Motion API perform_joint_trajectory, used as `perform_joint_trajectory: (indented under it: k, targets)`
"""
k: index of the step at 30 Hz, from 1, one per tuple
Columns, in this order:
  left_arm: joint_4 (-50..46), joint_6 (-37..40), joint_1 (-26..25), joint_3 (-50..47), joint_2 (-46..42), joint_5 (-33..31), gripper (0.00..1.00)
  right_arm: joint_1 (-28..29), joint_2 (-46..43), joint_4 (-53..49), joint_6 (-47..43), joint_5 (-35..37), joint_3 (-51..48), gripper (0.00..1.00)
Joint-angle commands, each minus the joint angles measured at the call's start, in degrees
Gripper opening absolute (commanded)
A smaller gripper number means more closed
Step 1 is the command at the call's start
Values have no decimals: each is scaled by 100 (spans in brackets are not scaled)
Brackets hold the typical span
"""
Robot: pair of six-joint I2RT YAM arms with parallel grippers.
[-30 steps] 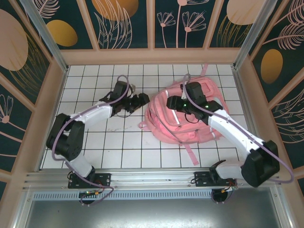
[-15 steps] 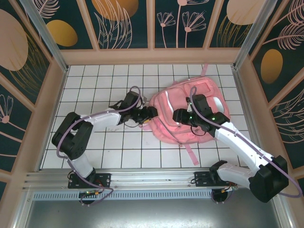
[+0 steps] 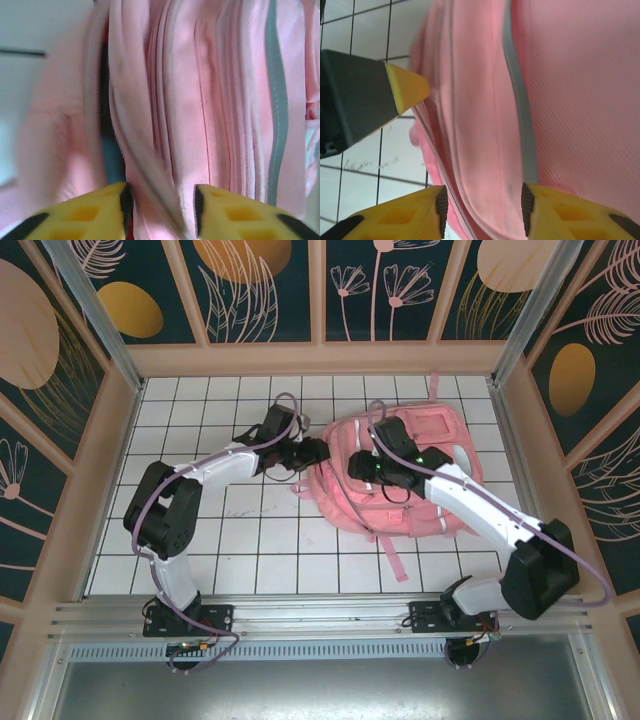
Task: Pack books, pencil case, and school supplies into a backpack
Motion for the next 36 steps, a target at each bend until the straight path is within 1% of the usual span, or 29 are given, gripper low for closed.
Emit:
perform_joint_trajectory:
  k: [1,2,5,9,13,14,16,19,20,22,25,28,30,33,36]
  targets:
    - [110,29,162,-204,-350,3,56,109,500,-271,-180,443,650,45]
    - [138,-19,196,-332,-459,1,59,122,704,-344,-174,522,829,45]
    - [170,-126,304,-685,-831,-58,62,205,1200,-483,-51,767,1201,45]
    - [-105,-34,350,-871,-1339,-229,64,369,1777,-711,37,1042,1572,42]
    - [-87,-138,348,-1044,-1679,-115,64,402,2175,-814,55,1271,1692,40]
    - [-31,-206,346,-1101,-1758,-47,64,402,2243,-819,55,1331,1702,38]
    - [73,-327,343,-1191,-1882,82,63,394,2305,-815,67,1465,1714,28]
    - [215,-443,330,-1331,-1996,184,62,309,2207,-858,128,1753,1808,2]
    - [228,-452,311,-1349,-2005,188,62,266,2090,-863,150,1780,1869,0]
    - [287,-483,213,-1375,-1997,180,60,197,1788,-790,127,1734,1935,0]
    - [337,-515,-113,-1217,-1826,162,58,99,1395,-776,73,1540,2120,0]
    - [290,-557,-412,-840,-1576,186,58,41,1289,-1028,19,1499,2404,0]
    - [364,-696,-505,-648,-1436,224,58,16,1234,-1130,11,1429,2487,0]
    - [449,-882,-622,-324,-1224,348,58,-10,1079,-1109,32,1410,2422,0]
    - [328,-936,-810,-38,-1065,254,58,-85,973,-1060,96,1310,2341,0]
